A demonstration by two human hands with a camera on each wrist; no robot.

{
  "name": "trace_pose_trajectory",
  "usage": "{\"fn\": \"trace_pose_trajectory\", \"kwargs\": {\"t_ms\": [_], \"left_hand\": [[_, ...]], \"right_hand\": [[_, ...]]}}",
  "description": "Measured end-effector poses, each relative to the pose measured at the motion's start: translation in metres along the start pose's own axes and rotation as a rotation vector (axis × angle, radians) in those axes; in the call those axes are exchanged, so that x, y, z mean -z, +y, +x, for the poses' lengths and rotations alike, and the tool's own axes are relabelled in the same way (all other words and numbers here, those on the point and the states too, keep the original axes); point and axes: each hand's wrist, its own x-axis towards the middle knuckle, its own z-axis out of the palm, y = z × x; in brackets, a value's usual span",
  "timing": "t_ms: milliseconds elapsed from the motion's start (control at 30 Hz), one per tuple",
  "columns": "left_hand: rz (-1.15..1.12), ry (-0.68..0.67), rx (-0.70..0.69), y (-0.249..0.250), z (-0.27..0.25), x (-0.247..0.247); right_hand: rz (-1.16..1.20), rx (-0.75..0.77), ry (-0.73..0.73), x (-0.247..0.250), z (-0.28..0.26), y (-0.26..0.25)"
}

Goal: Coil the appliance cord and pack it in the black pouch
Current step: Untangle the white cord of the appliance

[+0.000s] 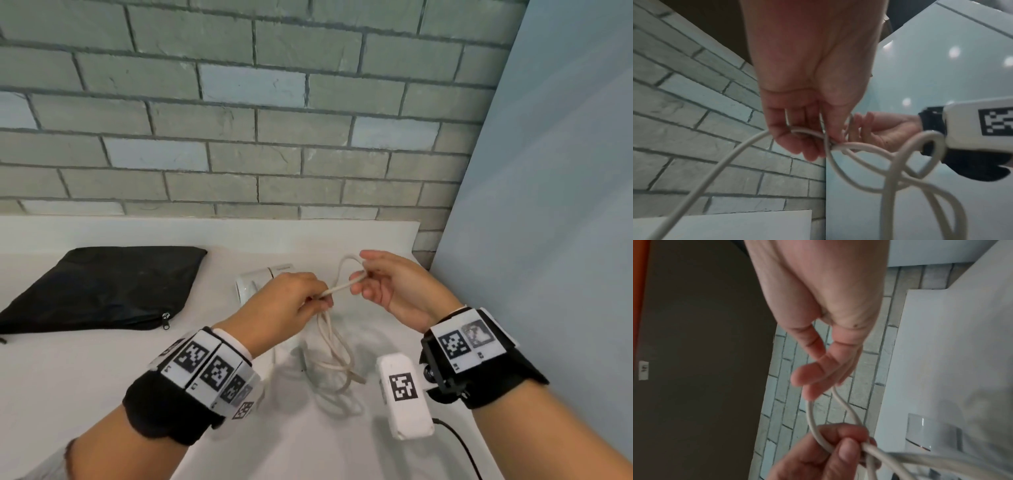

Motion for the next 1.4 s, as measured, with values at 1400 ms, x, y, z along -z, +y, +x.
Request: {"fn": "trace_pose_trajectory", "kwargs": {"t_ms": [1400], "left_hand": [[-1.022,0.247,0.549,-0.032,-0.001,0.001]], "right_hand": [[-1.123,0.587,0.440,0.049,0.016,0.026]]}}
